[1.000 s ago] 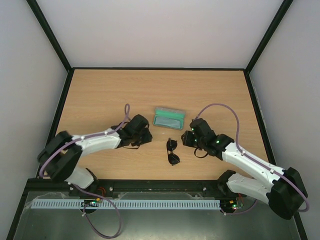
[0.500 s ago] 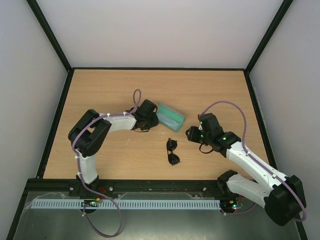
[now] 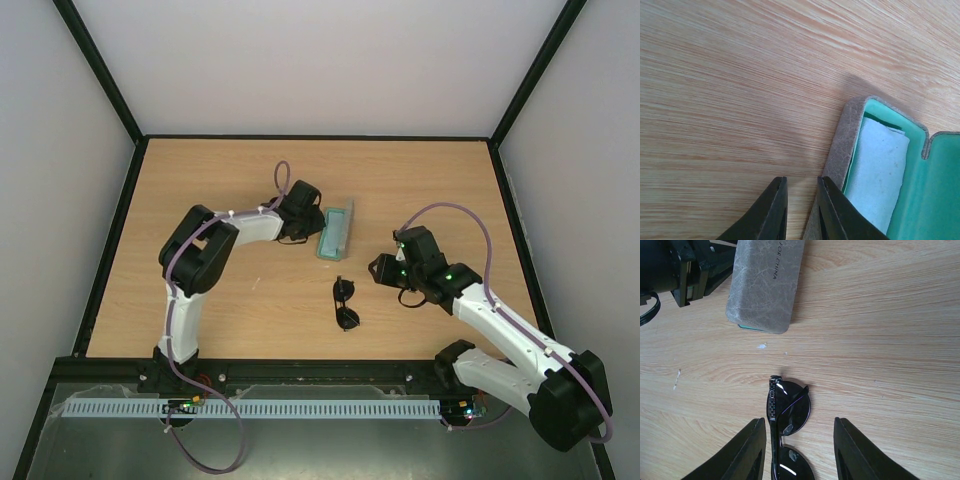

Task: Organize the sunglasses
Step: Adjust the sunglasses case at the center of the board.

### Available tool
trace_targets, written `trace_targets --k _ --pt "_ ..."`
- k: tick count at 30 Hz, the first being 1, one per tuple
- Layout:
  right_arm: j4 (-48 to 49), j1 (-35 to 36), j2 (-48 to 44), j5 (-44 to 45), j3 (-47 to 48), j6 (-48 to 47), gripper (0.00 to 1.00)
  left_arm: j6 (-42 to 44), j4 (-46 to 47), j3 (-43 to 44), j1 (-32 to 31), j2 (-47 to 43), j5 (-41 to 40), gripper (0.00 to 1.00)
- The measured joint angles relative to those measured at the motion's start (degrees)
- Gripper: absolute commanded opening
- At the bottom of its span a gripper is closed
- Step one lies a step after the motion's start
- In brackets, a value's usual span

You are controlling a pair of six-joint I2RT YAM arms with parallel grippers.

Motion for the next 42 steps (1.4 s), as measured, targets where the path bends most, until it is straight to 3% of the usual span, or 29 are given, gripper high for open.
trace_targets --k 6,16,27,33,38,40,42 --pt "-0.4 0.0 0.0 -0.1 0.0 0.0 0.38 0.0 0.7 -0.6 0.0 -0.2 0.8 0.19" --pt "-0.8 0.0 0.9 -0.6 0.0 0.0 0.38 -1.8 5.0 -14.2 -2.8 -9.0 2.2 0.18" --pt "-0.8 0.0 1.5 -0.7 -1.6 0.7 0.37 -3.0 9.8 -18.6 -5.1 -11.0 3.1 0.20" --pt "-0.9 2.4 4.5 -0.6 -1.4 0.6 0.37 -2.1 3.9 -23.9 -2.6 -19.2 2.1 0.52" --pt "-3.0 10.0 10.0 3.1 2.9 0.1 0.36 -0.6 -2.6 -24.2 -1.6 -32.0 0.6 0.77" --pt "-4.5 12.8 12.4 5.7 5.7 0.0 0.36 0.4 -4.7 -24.2 -1.7 -37.3 0.6 0.97" --pt "-6.1 15.1 13.9 8.2 7.9 0.0 0.36 0.8 -7.2 -24.6 -1.7 -43.0 0.6 0.99"
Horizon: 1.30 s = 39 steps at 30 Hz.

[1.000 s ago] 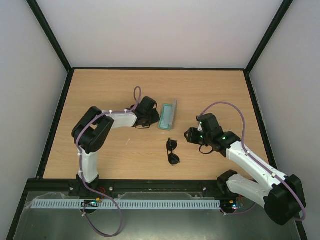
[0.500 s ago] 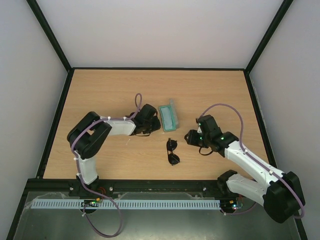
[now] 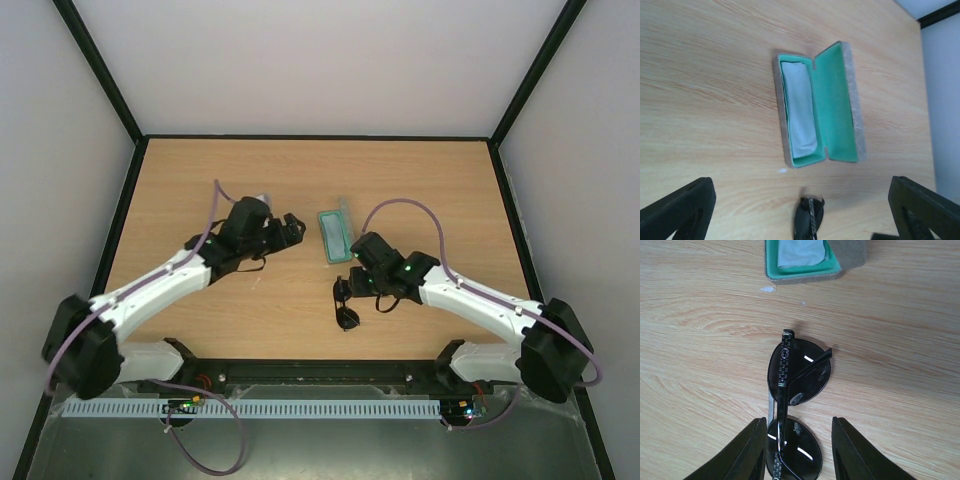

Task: Organize the sunglasses
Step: Adjust the sunglasses case at the center of the board, then pick up the sunglasses from the center of the board.

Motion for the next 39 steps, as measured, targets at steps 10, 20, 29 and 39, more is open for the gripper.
trace_targets --k 10,20,29,39 --pt "-6.5 6.3 5.5 7.7 7.1 2.9 0.39 1.5 -14.4 -3.1 -0.1 -21.5 0.0 0.99" --pt "-6.5 7.7 12.6 7.6 7.3 5.3 0.38 2.8 -22.9 -5.9 -0.1 -31.1 0.1 0.99" --pt "-4.4 9.5 15.4 6.7 7.3 6.5 0.33 3.2 -23.1 -8.0 -0.1 -29.6 0.6 0.99" --pt "-0.9 9.7 18.9 5.7 7.1 6.6 0.26 3.2 -22.3 -9.8 -0.1 -28.9 0.8 0.99"
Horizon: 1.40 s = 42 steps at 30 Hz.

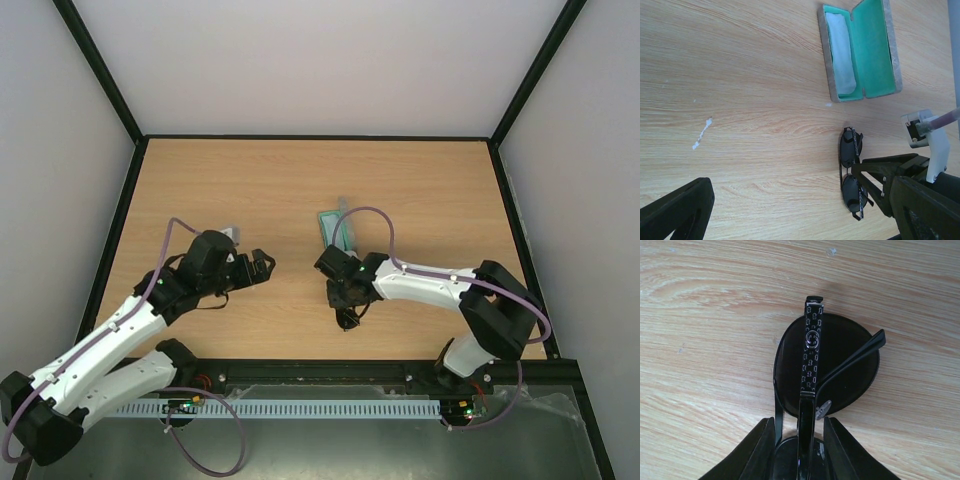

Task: Organize the sunglasses
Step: Pick up the sunglasses from the center of the board.

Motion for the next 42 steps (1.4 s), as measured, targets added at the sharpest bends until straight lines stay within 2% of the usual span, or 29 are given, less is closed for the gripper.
trace_targets --k 21,28,33,38,42 --pt "0.7 0.0 2.1 0.1 -0.6 -0.1 0.15 0.2 2.0 -1.2 0.9 0.9 1.1 0.99" --pt "0.8 0.0 2.7 0.5 -0.7 -0.2 0.02 0.5 2.2 -1.6 1.5 0.9 1.9 0.99" --pt "0.3 0.0 2.7 1.1 -0.4 -0.1 0.01 1.1 2.2 -1.6 2.6 0.9 2.4 0.99" --pt "-2.9 0.0 2.1 2.2 2.9 -0.2 0.01 1.7 2.4 -1.6 3.4 0.9 3.2 0.99" --pt "-7.3 0.1 1.2 2.4 10.5 -1.2 0.01 2.4 2.9 -2.2 4.5 0.9 4.0 0.99"
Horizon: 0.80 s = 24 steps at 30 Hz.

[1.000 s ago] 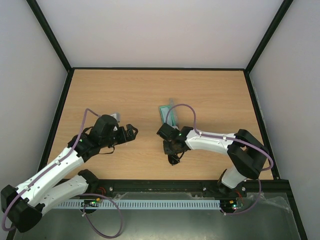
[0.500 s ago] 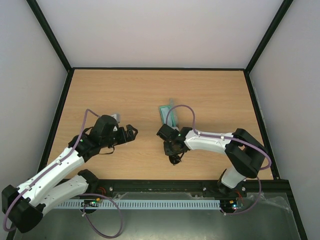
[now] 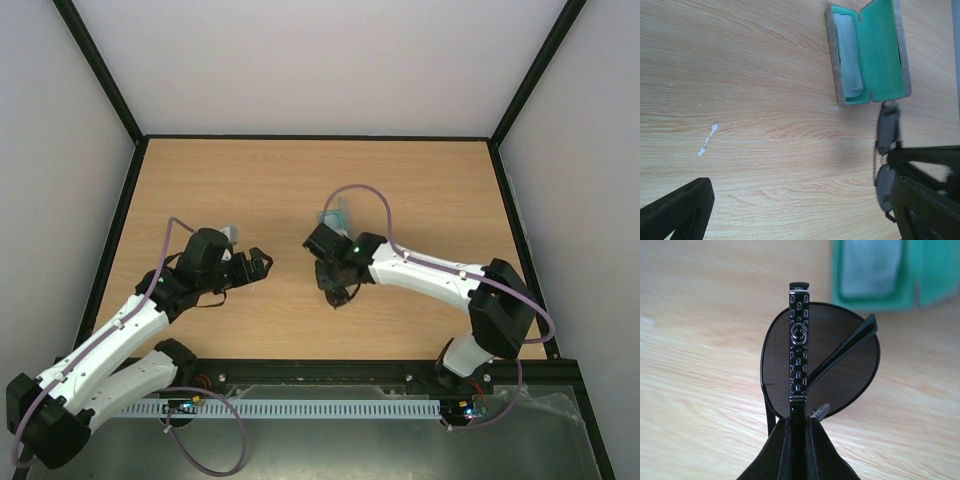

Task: Organize the sunglasses
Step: Pick up the sunglasses from the center of the board, then place the sunglasses in the sunglasses case.

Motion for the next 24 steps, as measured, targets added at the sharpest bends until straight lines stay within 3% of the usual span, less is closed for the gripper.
trace_targets --k 6,12,19,24 --pt "-4.2 -0.4 2.1 0.2 17.2 -3.8 0.01 1.0 0.3 -0.8 2.2 -0.3 1.4 0.99" --pt "-6.5 -5.6 13.2 0.9 28.9 -9.6 0.01 2.4 0.6 -1.4 5.2 -0.7 3.2 0.99" --pt "-8.7 -11.5 26.6 3.4 37.7 -15.7 0.01 3.5 0.7 -2.2 6.9 -1.0 4.7 0.99" --pt "-9.1 -13.6 30.6 5.2 38.5 -18.4 0.01 4.0 1.1 -2.3 7.2 -0.3 5.4 0.99"
